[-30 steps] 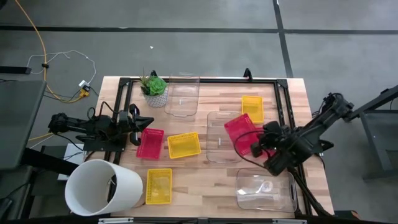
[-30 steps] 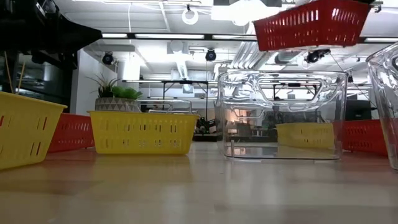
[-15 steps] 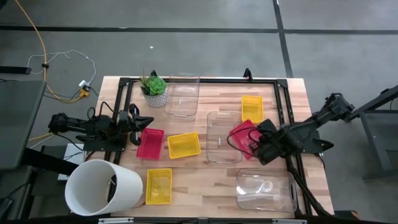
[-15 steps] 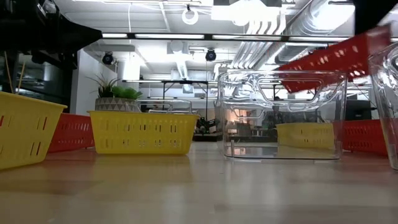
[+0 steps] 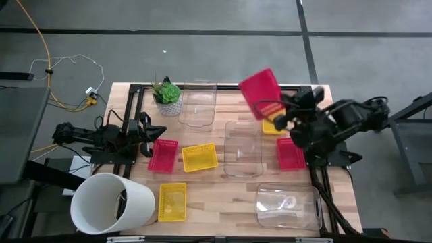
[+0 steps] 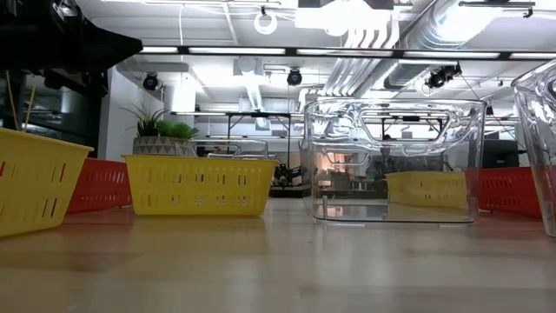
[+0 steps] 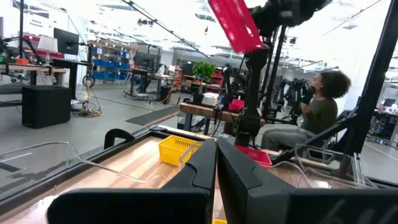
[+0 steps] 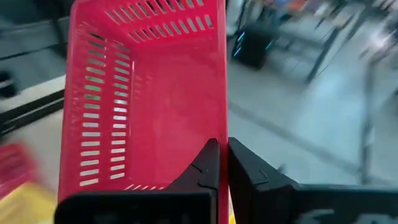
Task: Stack baskets by color
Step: Stack the top red bin on the bottom right red bin
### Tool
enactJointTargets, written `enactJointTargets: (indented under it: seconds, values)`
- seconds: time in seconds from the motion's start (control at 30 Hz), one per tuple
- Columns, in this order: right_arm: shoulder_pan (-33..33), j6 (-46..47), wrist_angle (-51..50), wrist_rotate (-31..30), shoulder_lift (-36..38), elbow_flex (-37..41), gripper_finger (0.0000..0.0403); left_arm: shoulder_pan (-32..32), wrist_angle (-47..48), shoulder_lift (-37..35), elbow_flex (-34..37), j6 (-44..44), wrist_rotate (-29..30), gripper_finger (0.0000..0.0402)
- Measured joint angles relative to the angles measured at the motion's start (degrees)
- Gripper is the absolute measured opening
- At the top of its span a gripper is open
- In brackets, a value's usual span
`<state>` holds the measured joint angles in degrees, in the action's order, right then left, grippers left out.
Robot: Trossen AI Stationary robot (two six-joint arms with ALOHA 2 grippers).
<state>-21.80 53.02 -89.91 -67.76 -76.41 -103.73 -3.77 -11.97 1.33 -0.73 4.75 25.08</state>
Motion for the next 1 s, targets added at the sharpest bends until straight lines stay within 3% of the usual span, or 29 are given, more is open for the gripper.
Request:
enactJointTargets:
  seconds: [0.07, 0.17, 0.37, 0.5, 0.63, 0.73, 0.87, 1.0]
  values:
    - [1.82, -2.46, 0.08, -0.69, 0.98, 0.49, 0.0000, 0.00, 0.00, 0.02, 0.00, 0.02, 0.00, 0.0003]
    - [3.53, -2.40, -0.04, 3.79, 3.94, 6.29, 0.0000, 0.00, 0.06, 0.02, 0.00, 0.01, 0.01, 0.0003]
    - [3.84, 10.65, -0.25, 17.35, 15.97, 25.30, 0.0000, -0.01, 0.07, 0.01, 0.00, 0.18, 0.00, 0.0003]
    - [3.71, 18.61, -0.28, 30.13, 21.38, 34.32, 0.0000, -0.02, 0.07, 0.02, 0.00, 0.17, 0.00, 0.0003]
    - [2.93, 22.21, -0.11, 44.59, 21.41, 39.39, 0.0000, 0.00, 0.09, 0.02, 0.00, 0.86, 0.00, 0.0003]
    - [1.39, 25.73, -0.06, 51.91, 20.28, 41.78, 0.0000, -0.01, 0.09, 0.02, 0.00, 1.09, -0.01, 0.0003]
    - [-1.60, 31.50, -0.10, 57.52, 18.86, 44.88, 0.0000, -0.02, 0.11, 0.02, 0.00, 1.75, -0.83, 0.0003]
    - [-4.50, 36.32, -0.10, 58.37, 17.93, 46.37, 0.0000, -0.02, 0.09, 0.00, 0.00, 2.14, -0.85, 0.0003]
